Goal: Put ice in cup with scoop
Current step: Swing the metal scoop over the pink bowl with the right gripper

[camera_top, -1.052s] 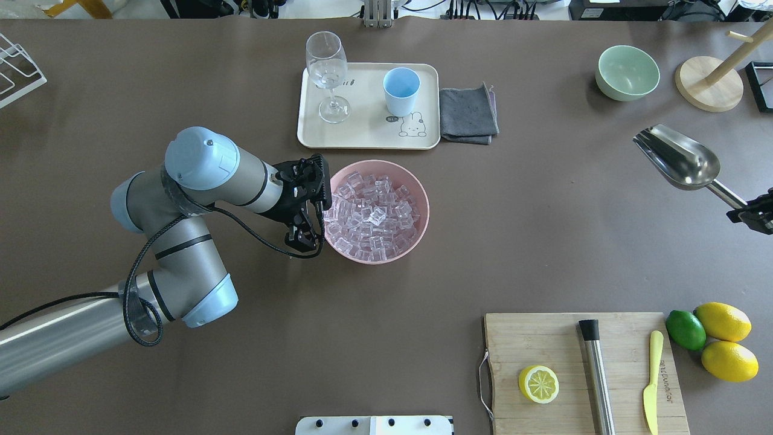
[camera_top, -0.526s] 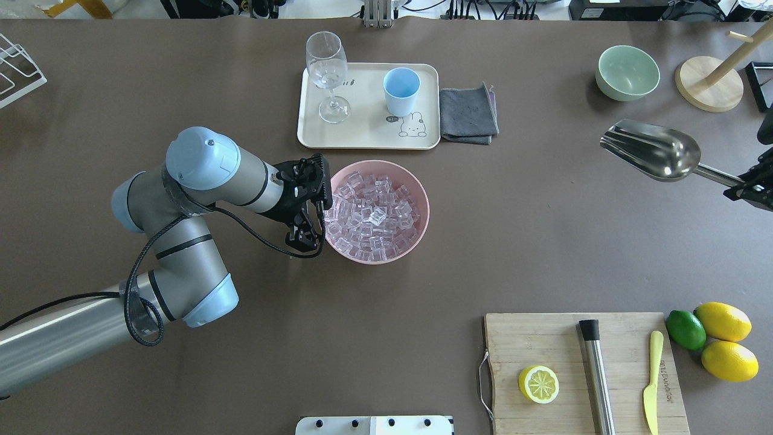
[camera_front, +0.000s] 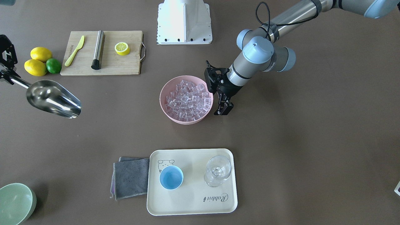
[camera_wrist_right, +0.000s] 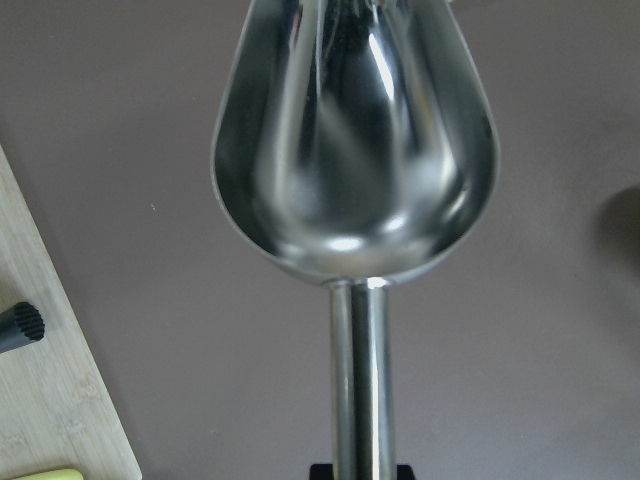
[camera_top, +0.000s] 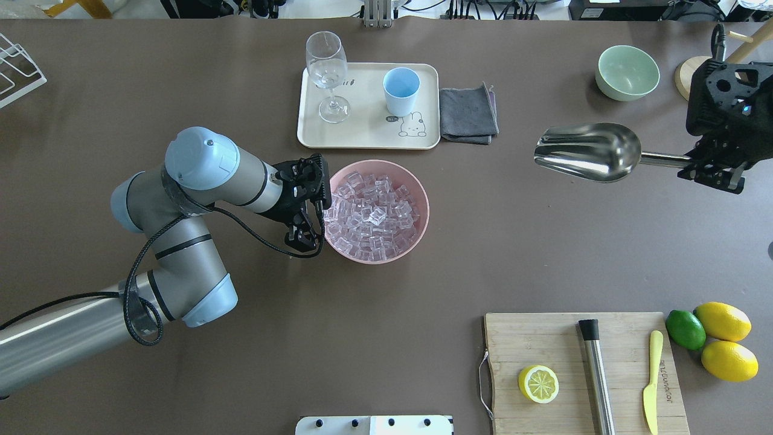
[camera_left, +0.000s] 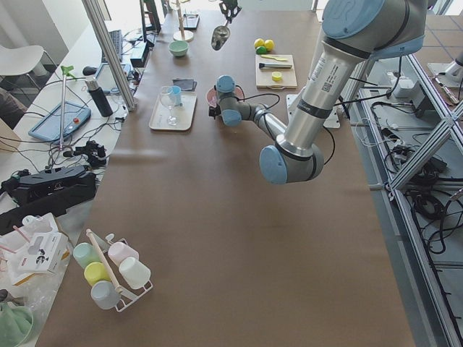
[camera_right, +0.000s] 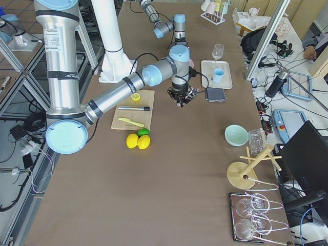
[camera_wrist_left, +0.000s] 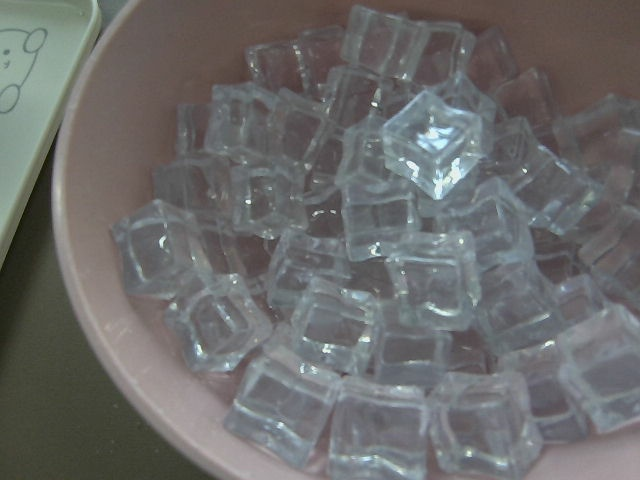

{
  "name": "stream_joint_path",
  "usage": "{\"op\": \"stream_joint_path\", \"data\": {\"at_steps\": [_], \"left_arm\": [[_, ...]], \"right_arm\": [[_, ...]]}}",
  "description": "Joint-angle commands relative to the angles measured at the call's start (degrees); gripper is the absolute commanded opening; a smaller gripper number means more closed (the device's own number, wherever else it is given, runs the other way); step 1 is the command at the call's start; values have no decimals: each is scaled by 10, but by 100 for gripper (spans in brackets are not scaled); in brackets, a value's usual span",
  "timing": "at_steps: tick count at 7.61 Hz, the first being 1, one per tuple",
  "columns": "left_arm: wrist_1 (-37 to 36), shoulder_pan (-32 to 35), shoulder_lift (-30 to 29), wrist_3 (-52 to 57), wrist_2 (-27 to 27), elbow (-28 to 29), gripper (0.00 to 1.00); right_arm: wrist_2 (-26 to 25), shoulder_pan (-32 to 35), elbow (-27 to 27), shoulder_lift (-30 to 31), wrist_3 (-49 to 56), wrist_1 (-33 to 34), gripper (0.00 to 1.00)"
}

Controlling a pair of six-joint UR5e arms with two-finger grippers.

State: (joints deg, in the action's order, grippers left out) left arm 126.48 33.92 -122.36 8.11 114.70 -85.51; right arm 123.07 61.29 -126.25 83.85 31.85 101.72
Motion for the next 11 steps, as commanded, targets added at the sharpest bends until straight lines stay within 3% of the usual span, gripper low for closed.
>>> {"op": "stream_joint_path", "data": {"at_steps": [1, 4, 7, 9, 11], "left_arm": [[1, 0, 2, -1, 0, -1, 98], [1, 0, 3, -1, 0, -1, 98], [1, 0, 3, -1, 0, -1, 98], [1, 0, 4, -1, 0, -1, 98], [1, 1, 4, -2, 0, -2, 98]], "right_arm": [[-63, -59, -25, -65, 15, 96, 0], [-119, -114, -44, -145, 12, 238, 0], [-142, -150, -35, -200, -28, 292, 0], [-145, -163, 16, -265, -25, 293, 0], [-185, -196, 70, -354, -24, 365, 0]]}}
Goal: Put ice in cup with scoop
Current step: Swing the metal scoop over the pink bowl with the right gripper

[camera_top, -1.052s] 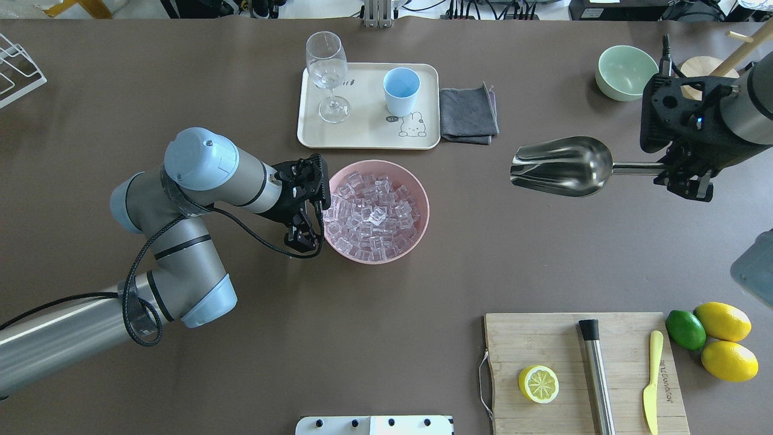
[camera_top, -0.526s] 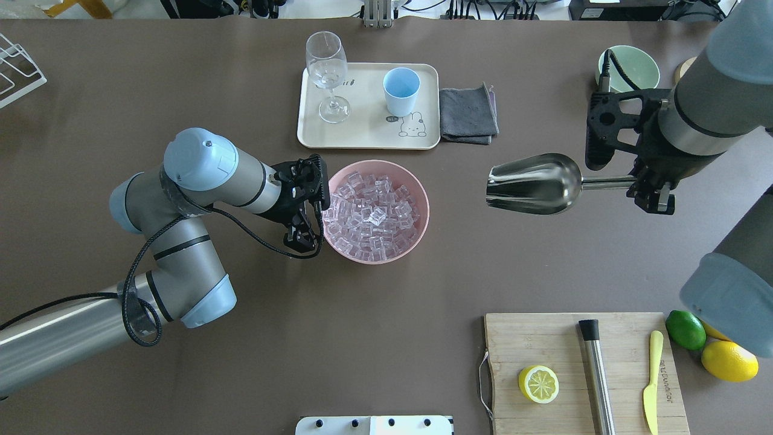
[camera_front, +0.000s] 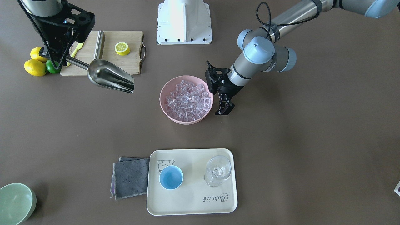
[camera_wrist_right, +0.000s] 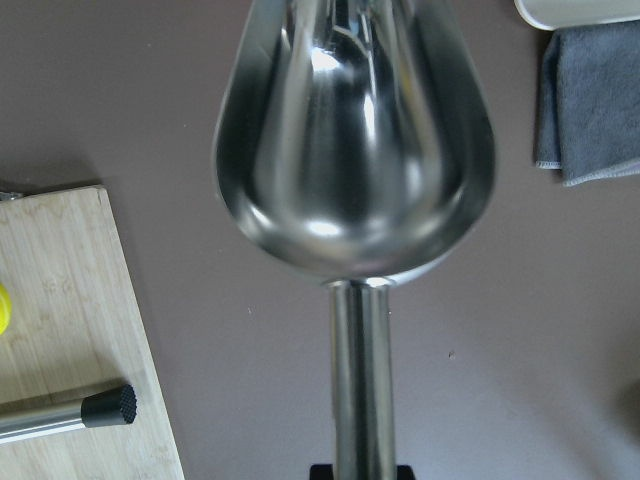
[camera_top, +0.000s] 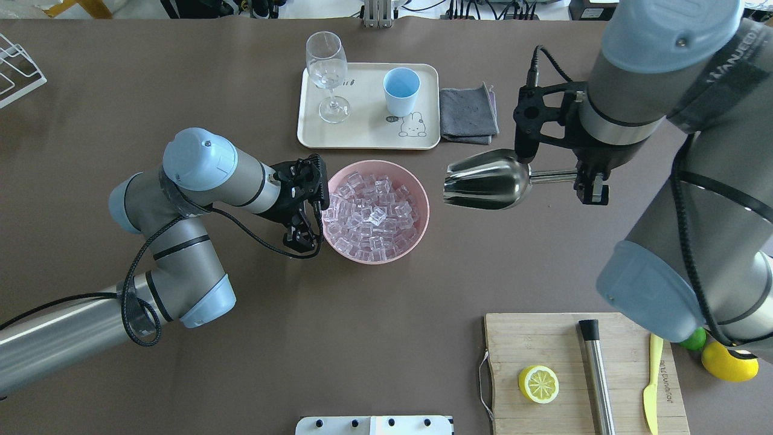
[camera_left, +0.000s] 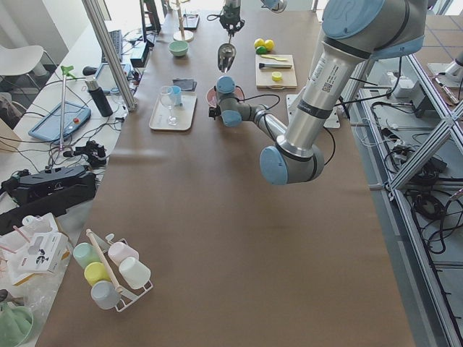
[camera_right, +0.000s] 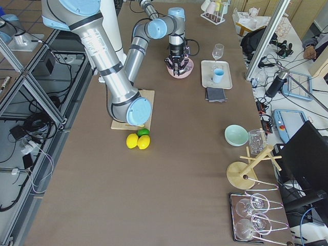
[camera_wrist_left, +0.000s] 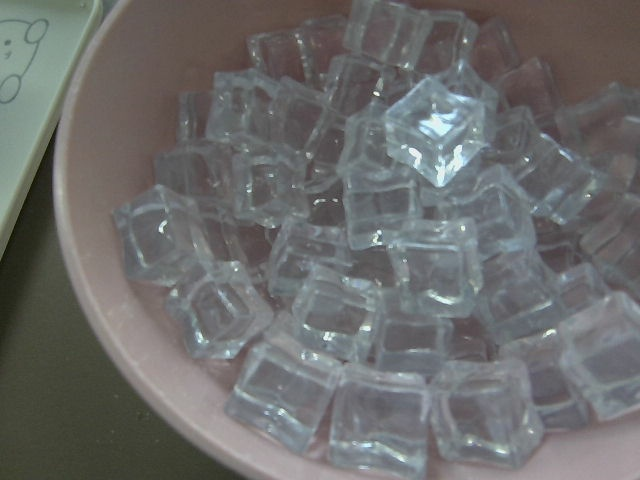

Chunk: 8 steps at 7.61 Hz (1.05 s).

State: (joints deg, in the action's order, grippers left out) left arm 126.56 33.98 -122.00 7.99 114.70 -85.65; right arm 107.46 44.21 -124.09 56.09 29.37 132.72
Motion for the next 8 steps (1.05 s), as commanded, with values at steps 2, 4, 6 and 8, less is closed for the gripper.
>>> {"op": "stream_joint_path", "data": {"at_steps": [2, 4, 6, 8], "left_arm": [[0, 0, 0, -1, 0, 0, 98], [0, 0, 0, 0, 0, 0, 98], [0, 0, 0, 3, 0, 0, 98], [1, 1, 1, 4, 1, 0, 98]], "right_arm": [[-47, -40, 89, -121, 4, 101, 0], [-51, -43, 163, -169, 29, 105, 0], [-50, -52, 202, -194, 33, 105, 0], [-51, -56, 222, -199, 45, 105, 0]]}}
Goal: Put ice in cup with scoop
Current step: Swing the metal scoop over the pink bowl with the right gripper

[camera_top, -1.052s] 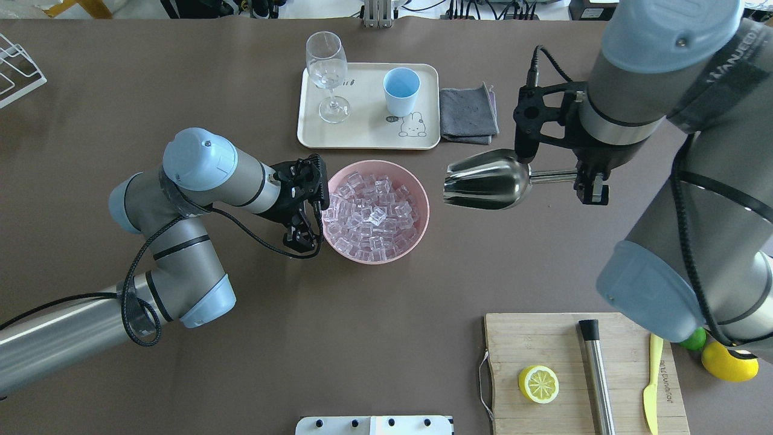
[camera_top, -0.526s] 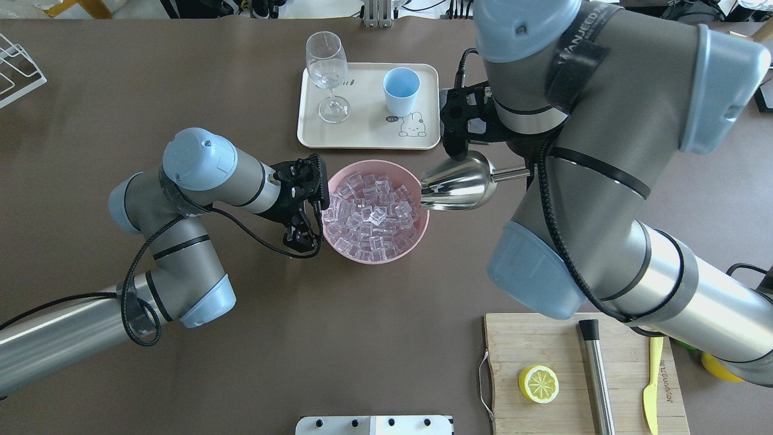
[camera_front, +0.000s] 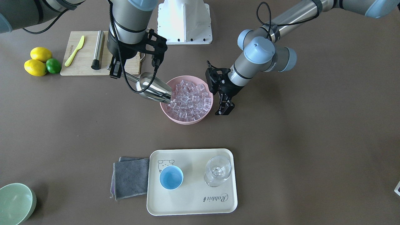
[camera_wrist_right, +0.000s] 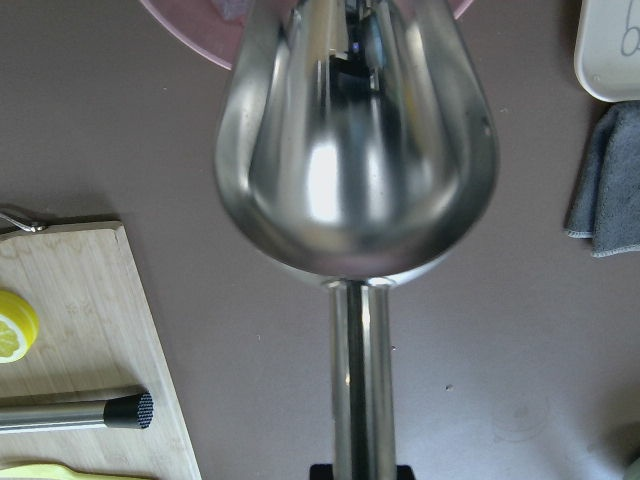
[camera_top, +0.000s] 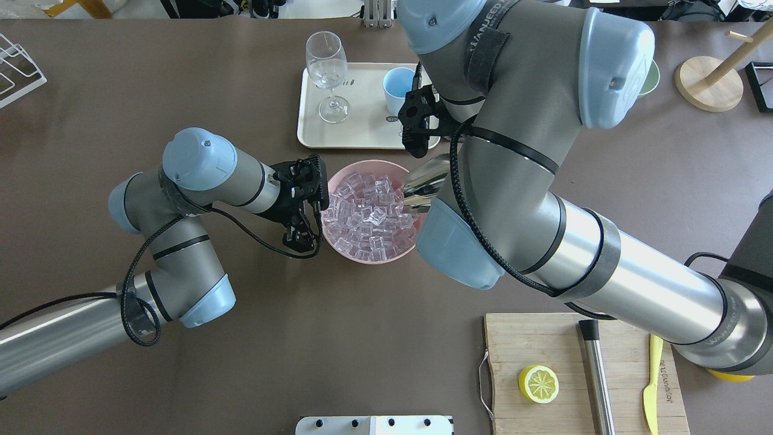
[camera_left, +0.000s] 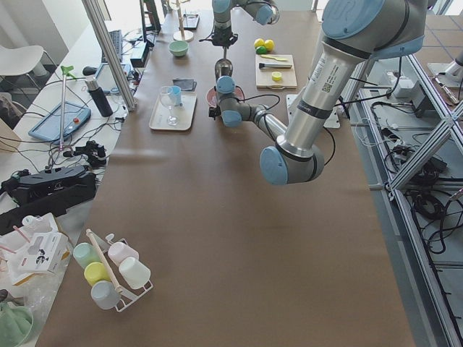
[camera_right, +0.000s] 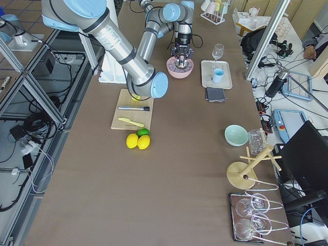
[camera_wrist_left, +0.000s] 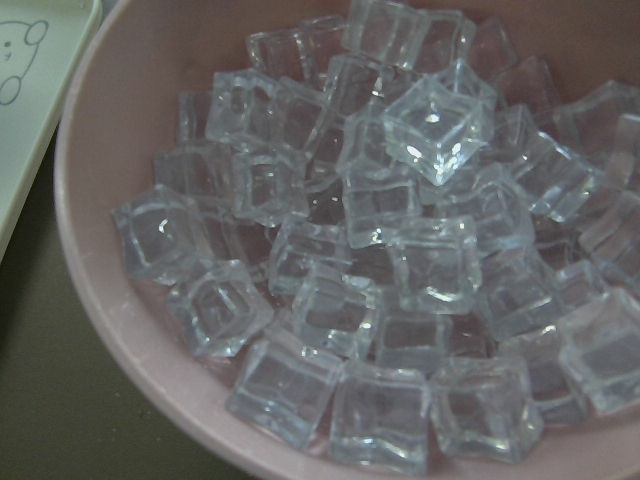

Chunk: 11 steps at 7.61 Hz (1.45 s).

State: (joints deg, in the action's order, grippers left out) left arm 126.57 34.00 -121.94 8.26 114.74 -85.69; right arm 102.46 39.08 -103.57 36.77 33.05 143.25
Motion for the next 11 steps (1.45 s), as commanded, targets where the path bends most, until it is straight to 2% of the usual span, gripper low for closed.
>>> {"op": "stream_joint_path", "data": {"at_steps": [1, 5, 7, 11], "left_arm": [[3, 1, 6, 2, 1, -1, 98], [6, 2, 14, 3, 2, -5, 98], [7, 2, 14, 2, 2, -5, 98], [11, 0, 34, -2, 4, -21, 98]], "right_arm": [[-1, -6, 25, -6, 9, 0, 0], [-4, -31, 72, -34, 1, -3, 0], [-27, -35, 79, -34, 3, -3, 0], [-48, -52, 151, -73, -4, -5, 0]]}}
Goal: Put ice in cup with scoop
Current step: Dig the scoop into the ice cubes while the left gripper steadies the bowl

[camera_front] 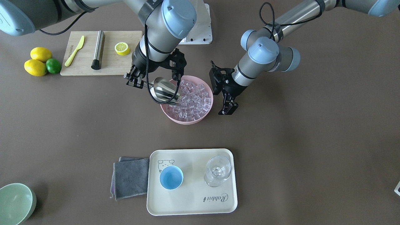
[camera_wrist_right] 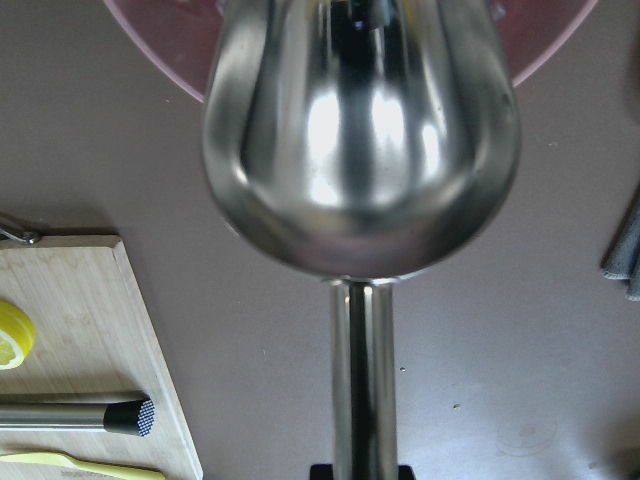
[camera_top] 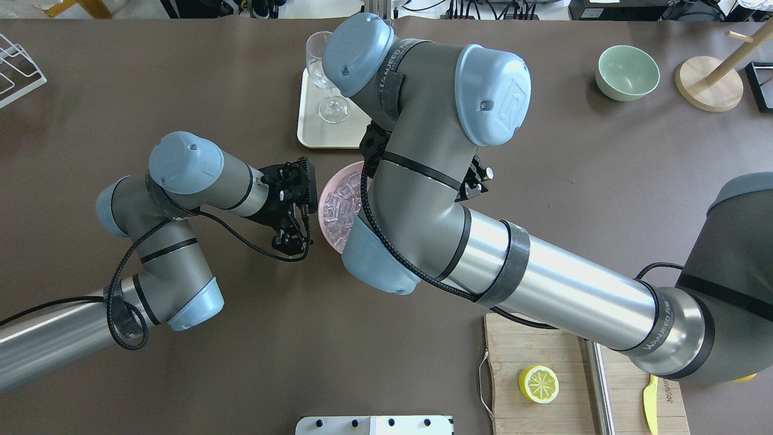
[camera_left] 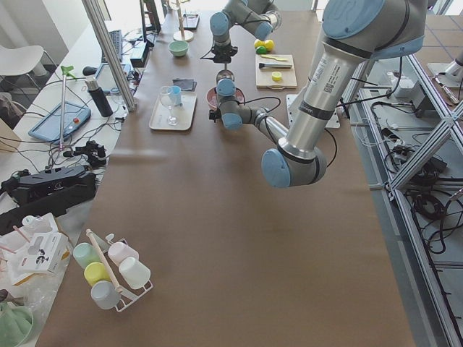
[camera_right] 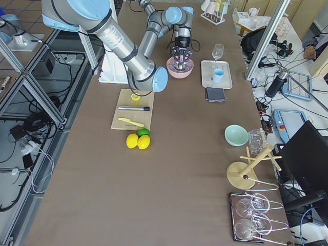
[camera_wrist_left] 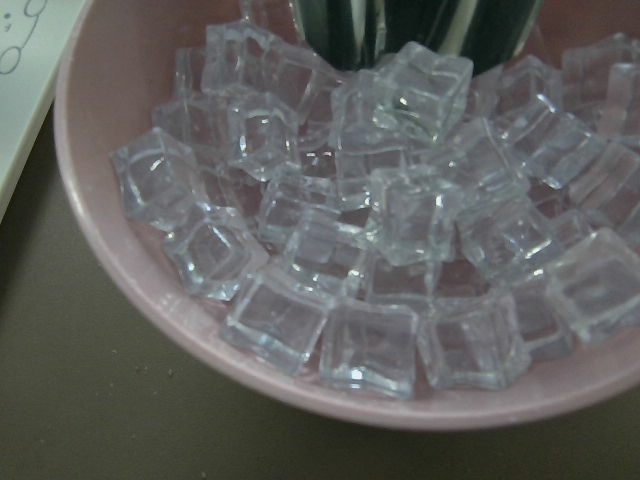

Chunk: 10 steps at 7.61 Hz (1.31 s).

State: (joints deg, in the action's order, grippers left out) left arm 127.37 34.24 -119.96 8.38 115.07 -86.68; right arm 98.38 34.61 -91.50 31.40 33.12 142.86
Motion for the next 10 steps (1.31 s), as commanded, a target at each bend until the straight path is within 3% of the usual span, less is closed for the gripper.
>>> {"op": "stream_joint_path", "data": {"at_steps": [1, 6, 10], "left_arm": [[3, -3, 13, -5, 0, -11, 98], [3, -5, 11, -5, -1, -11, 98], [3, -6, 10, -5, -1, -11, 98]], "right_arm": [[-11, -12, 36, -20, -9, -9, 0], [-10, -19, 35, -11, -23, -65, 0], [-8, -19, -21, 78, -33, -180, 0]]}}
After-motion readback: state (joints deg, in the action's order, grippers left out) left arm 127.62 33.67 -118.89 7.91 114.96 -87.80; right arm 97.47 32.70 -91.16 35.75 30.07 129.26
